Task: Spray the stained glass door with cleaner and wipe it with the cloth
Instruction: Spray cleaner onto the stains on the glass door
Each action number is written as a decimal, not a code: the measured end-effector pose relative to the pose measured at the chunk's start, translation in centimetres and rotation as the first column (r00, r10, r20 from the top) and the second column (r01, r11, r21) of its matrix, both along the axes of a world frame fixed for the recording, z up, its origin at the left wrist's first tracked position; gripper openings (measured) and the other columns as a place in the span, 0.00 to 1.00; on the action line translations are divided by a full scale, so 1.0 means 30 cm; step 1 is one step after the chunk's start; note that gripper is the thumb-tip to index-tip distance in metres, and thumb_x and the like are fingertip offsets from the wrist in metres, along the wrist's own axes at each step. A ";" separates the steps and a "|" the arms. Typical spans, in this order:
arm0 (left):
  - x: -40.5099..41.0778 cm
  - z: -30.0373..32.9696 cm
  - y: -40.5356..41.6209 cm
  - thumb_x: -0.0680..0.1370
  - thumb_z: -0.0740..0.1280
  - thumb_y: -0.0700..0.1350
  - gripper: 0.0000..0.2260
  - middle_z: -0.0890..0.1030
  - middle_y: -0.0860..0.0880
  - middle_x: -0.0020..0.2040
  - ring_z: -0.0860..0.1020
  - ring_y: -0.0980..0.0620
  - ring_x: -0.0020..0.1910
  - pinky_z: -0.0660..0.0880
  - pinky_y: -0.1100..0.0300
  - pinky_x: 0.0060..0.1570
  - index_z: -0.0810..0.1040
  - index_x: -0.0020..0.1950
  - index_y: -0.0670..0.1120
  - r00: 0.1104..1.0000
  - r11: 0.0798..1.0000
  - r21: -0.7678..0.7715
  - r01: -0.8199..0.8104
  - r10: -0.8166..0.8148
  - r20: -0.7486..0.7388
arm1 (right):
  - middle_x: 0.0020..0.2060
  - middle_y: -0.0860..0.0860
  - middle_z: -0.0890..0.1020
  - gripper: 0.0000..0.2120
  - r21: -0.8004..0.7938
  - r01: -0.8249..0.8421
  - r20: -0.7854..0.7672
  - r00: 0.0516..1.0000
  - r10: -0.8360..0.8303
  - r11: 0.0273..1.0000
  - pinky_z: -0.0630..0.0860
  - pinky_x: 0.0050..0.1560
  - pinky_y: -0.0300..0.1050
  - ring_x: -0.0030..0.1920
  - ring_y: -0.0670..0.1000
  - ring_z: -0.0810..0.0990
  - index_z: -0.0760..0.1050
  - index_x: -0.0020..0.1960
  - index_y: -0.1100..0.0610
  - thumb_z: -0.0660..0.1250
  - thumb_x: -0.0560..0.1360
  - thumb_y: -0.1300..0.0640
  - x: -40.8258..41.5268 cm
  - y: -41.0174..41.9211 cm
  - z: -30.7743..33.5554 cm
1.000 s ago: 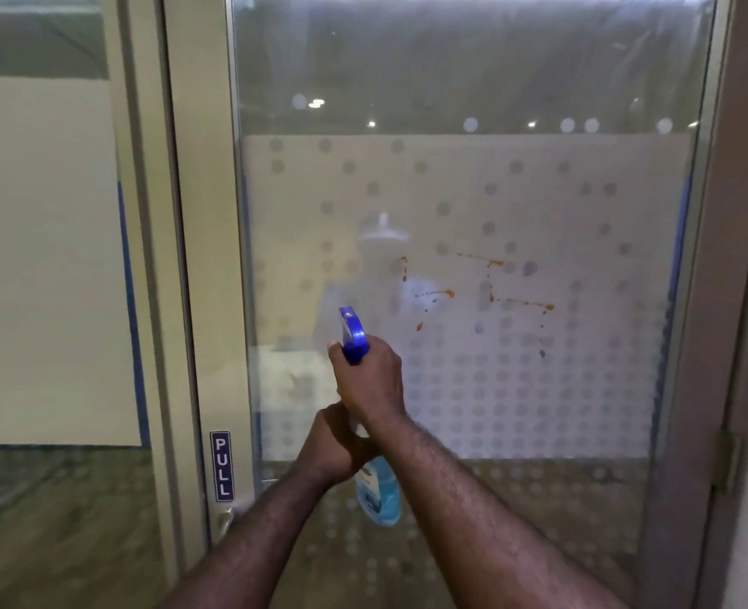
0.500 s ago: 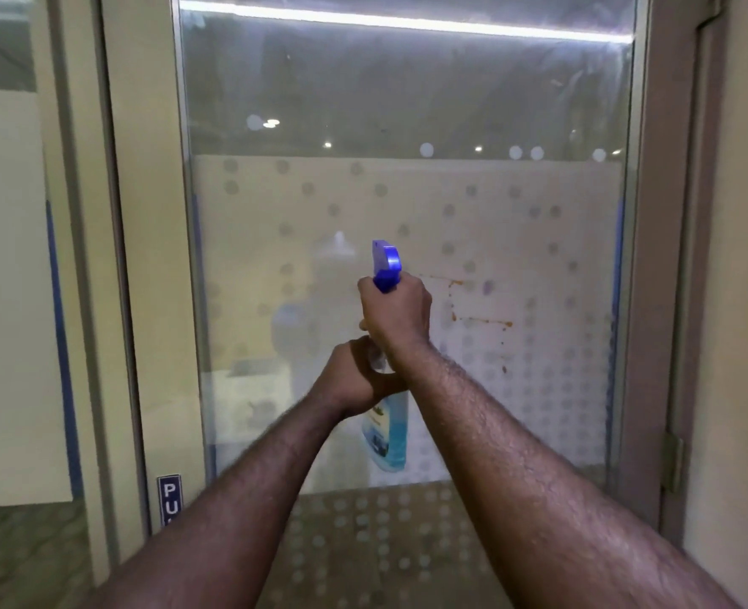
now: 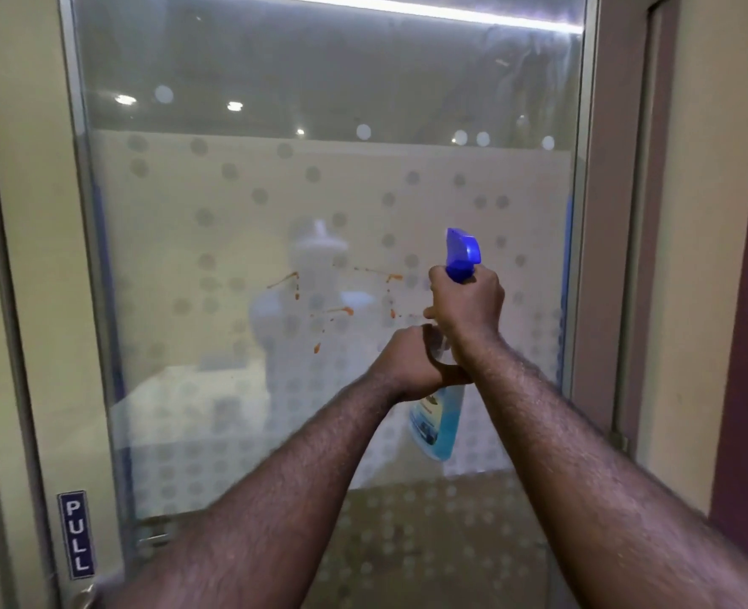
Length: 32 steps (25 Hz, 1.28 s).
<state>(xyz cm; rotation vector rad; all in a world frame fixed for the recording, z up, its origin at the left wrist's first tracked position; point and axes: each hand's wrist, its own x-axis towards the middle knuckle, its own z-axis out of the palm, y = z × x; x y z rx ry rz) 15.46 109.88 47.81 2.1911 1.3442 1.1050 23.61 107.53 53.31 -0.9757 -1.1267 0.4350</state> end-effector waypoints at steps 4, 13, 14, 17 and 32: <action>0.133 -0.024 0.062 0.65 0.75 0.59 0.31 0.81 0.47 0.62 0.80 0.50 0.59 0.79 0.48 0.58 0.76 0.63 0.48 1.000 1.000 -0.025 0.013 -0.013 -0.022 | 0.35 0.57 0.83 0.09 -0.009 0.043 -0.002 0.999 -0.043 0.999 0.83 0.44 0.62 0.38 0.59 0.84 0.71 0.35 0.51 0.68 0.71 0.56 0.133 0.041 -0.029; 0.268 -0.173 0.104 0.65 0.73 0.61 0.29 0.83 0.47 0.58 0.82 0.50 0.54 0.81 0.50 0.53 0.78 0.59 0.46 0.997 0.995 -0.097 0.006 -0.014 -0.082 | 0.34 0.52 0.80 0.10 -0.064 0.061 -0.018 0.998 -0.062 0.996 0.83 0.44 0.57 0.36 0.55 0.84 0.70 0.37 0.48 0.69 0.74 0.56 0.267 0.108 -0.177; 0.263 -0.200 0.103 0.66 0.73 0.60 0.28 0.83 0.46 0.59 0.82 0.49 0.54 0.81 0.51 0.53 0.77 0.59 0.45 0.997 0.994 -0.113 0.007 -0.015 -0.077 | 0.34 0.53 0.81 0.10 -0.076 0.057 -0.008 0.998 -0.058 0.995 0.83 0.45 0.58 0.37 0.56 0.84 0.70 0.37 0.48 0.68 0.74 0.56 0.261 0.114 -0.204; 0.232 -0.274 0.082 0.67 0.74 0.56 0.25 0.82 0.44 0.58 0.82 0.48 0.55 0.80 0.49 0.55 0.77 0.58 0.44 0.999 0.988 -0.152 0.007 -0.013 -0.038 | 0.34 0.56 0.82 0.09 -0.106 0.029 0.010 1.000 -0.029 0.994 0.82 0.44 0.61 0.38 0.59 0.84 0.71 0.35 0.49 0.68 0.73 0.55 0.226 0.120 -0.283; -0.132 -0.479 -0.126 0.73 0.71 0.47 0.08 0.80 0.56 0.35 0.79 0.61 0.36 0.73 0.67 0.36 0.75 0.37 0.55 0.976 0.969 -0.130 -0.210 0.215 0.026 | 0.31 0.55 0.79 0.07 -0.138 -0.244 0.111 0.959 0.260 0.960 0.82 0.41 0.59 0.36 0.58 0.80 0.74 0.37 0.55 0.68 0.73 0.57 -0.156 0.003 -0.490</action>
